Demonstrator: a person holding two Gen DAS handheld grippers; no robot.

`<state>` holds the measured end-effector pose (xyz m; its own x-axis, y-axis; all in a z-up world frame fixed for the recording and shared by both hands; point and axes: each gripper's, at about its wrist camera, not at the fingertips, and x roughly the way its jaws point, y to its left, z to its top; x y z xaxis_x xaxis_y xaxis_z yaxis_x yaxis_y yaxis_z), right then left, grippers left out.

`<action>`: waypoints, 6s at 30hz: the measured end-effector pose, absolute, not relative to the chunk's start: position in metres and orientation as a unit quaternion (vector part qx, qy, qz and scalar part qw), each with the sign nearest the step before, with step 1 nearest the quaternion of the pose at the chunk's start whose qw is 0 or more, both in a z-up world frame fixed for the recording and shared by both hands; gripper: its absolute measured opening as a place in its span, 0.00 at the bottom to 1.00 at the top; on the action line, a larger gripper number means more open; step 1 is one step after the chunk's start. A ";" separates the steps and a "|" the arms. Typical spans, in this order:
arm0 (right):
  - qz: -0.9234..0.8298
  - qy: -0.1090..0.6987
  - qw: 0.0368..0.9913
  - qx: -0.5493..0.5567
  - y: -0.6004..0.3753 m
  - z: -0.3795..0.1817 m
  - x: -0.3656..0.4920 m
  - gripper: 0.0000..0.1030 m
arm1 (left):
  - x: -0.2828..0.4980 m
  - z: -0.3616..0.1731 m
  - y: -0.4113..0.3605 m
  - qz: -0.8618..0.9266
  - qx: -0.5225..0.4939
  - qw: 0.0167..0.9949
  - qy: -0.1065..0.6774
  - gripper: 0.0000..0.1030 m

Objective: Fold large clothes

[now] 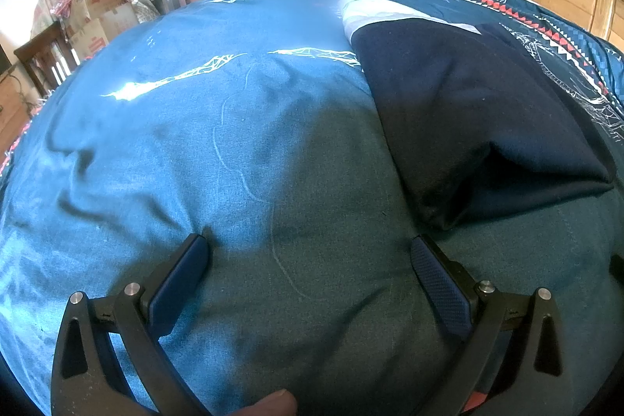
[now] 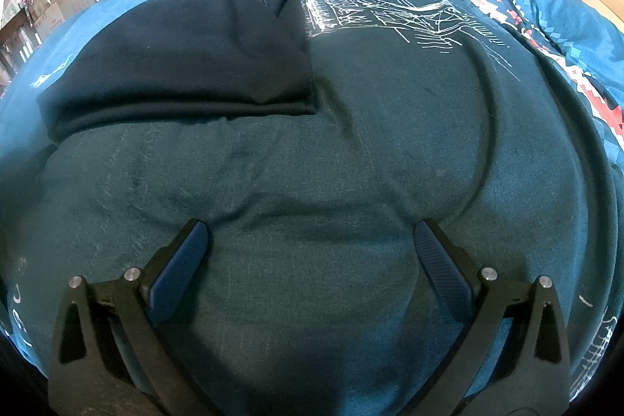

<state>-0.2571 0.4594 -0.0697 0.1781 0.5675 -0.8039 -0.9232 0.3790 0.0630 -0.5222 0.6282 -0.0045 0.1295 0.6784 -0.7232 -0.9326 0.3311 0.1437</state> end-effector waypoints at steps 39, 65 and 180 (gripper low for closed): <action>0.508 0.390 0.733 -0.229 0.460 -0.070 -0.257 1.00 | -0.521 -0.005 0.628 0.552 -0.175 0.730 0.363 1.00; 0.531 0.333 0.753 -0.200 0.428 0.070 -0.272 1.00 | -0.524 0.111 0.571 0.542 -0.148 0.770 0.301 1.00; 0.544 0.260 0.782 -0.157 0.384 0.194 -0.308 1.00 | -0.531 0.282 0.460 0.581 -0.087 0.789 0.181 1.00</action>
